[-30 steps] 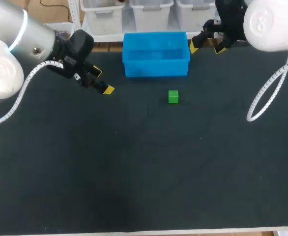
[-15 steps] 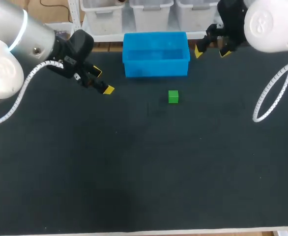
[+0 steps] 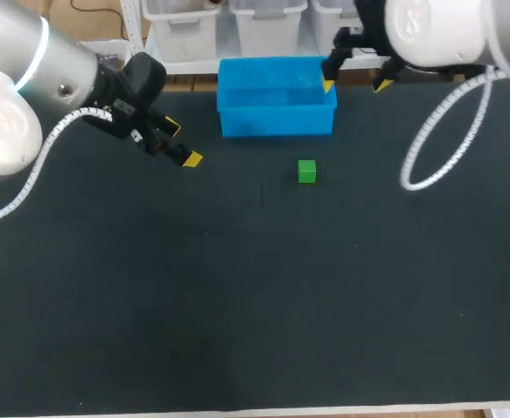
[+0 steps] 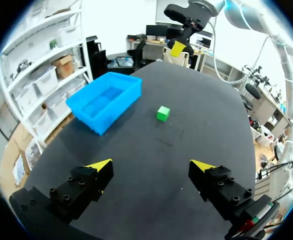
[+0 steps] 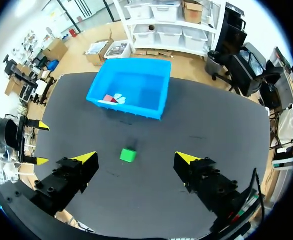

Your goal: Use the left arm to pick the red cube and place it into the blue plastic box first, then use the right arm to grasp the green cube and put it into the same blue plastic box after the first action is fully finished.

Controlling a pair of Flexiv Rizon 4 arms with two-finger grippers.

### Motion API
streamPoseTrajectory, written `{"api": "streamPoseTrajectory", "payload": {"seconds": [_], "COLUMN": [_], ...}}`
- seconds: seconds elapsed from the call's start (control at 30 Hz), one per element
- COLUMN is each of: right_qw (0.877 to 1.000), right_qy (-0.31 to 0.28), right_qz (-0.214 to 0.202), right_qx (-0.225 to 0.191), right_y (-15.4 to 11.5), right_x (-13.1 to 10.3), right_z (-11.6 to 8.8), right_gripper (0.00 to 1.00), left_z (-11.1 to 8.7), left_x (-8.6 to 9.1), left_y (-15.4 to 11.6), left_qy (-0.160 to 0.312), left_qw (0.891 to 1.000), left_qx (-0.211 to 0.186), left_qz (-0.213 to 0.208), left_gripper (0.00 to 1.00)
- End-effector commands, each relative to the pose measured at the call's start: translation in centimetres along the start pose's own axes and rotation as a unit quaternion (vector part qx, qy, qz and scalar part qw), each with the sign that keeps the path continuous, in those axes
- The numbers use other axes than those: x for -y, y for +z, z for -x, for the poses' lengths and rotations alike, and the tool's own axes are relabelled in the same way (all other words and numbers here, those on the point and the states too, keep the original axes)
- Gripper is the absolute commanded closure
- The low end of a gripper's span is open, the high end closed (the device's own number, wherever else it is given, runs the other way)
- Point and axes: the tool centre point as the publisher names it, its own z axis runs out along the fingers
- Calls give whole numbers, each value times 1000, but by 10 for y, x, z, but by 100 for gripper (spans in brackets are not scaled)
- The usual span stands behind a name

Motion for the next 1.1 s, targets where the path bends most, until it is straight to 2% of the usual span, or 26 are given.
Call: {"api": "streamPoseTrajectory", "payload": {"seconds": [0.03, 0.37, 0.83, 1.1], "right_qw": [999, 997, 992, 989], "right_qy": [10, 25, 29, 53], "right_qz": [-25, -52, -86, -97], "right_qx": [-21, -46, -89, -95], "right_y": [4, 9, 15, 18], "right_x": [-18, -37, -46, -49], "right_z": [9, 5, 4, 0], "right_gripper": [0, 0, 0, 0], "left_z": [-2, -2, -2, -2], "left_x": [0, 0, 0, 0], "left_y": [0, 0, 0, 0], "left_qy": [1, 1, 1, 1], "left_qw": [1000, 1000, 1000, 1000], "left_qx": [3, 3, 3, 3], "left_qz": [-1, -1, -1, -1], "left_gripper": [0, 0, 0, 0]}}
